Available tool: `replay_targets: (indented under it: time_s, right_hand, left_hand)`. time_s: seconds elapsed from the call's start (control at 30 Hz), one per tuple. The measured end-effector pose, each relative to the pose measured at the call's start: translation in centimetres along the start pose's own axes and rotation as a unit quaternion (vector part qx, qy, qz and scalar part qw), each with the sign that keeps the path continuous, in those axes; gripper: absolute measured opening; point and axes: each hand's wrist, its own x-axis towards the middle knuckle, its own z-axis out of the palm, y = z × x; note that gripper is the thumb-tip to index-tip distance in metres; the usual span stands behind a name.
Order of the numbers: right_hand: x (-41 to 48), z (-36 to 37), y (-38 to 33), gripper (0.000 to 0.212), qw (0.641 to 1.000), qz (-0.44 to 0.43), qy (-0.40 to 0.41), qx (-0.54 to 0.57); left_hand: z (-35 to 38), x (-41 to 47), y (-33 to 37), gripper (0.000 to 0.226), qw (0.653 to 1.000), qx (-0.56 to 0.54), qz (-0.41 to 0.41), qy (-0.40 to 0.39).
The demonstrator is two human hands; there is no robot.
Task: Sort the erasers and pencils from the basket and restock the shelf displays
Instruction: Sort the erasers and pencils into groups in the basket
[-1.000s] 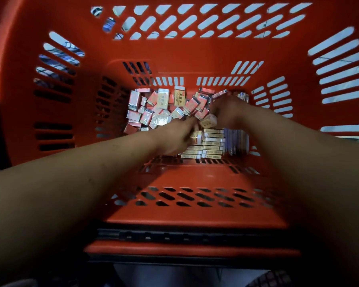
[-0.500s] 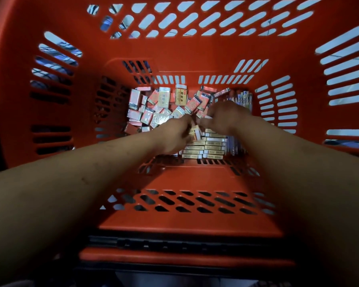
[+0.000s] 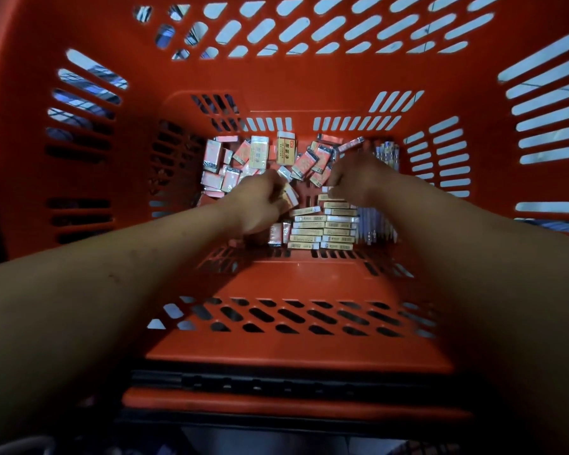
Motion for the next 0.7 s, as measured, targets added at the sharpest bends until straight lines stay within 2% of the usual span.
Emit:
replay_targets:
  time_s: [0.07,0.13,0.23,0.4,0.5,0.7]
  right_hand:
    - [0.0,-0.2,-0.2,0.027,0.999,-0.006,-0.006,-0.032]
    - [0.0,-0.2,-0.2,0.022,1.0,-0.006,-0.003,-0.014]
    - [-0.1,-0.2,-0.3,0.026,1.0,0.007,-0.006,0.007]
    - [-0.4,0.0,-0.4,0.031,0.999,0.027,0.016,-0.006]
    - [-0.3,-0.1,-0.3,0.027,1.0,0.022,0.005,-0.01]
    - [-0.5,-0.3,0.3,0.02,1.0,0.019,-0.005,0.002]
  left_hand:
    - [-0.6,0.1,-0.5,0.018,1.0,-0.01,-0.003,0.024]
    - [-0.8,0.3,-0.7,0.019,0.999,-0.017,0.003,0.044]
    - [-0.5,0.7,-0.4,0.02,0.997,-0.034,0.051,0.055]
    - [0.5,1.7,0.3,0.03,0.988,0.051,0.139,0.048]
    - [1.5,2.3,1.1,0.044,0.988,0.078,0.133,0.031]
    - [2.3,2.8,2.1,0.039,0.981,0.163,0.09,0.048]
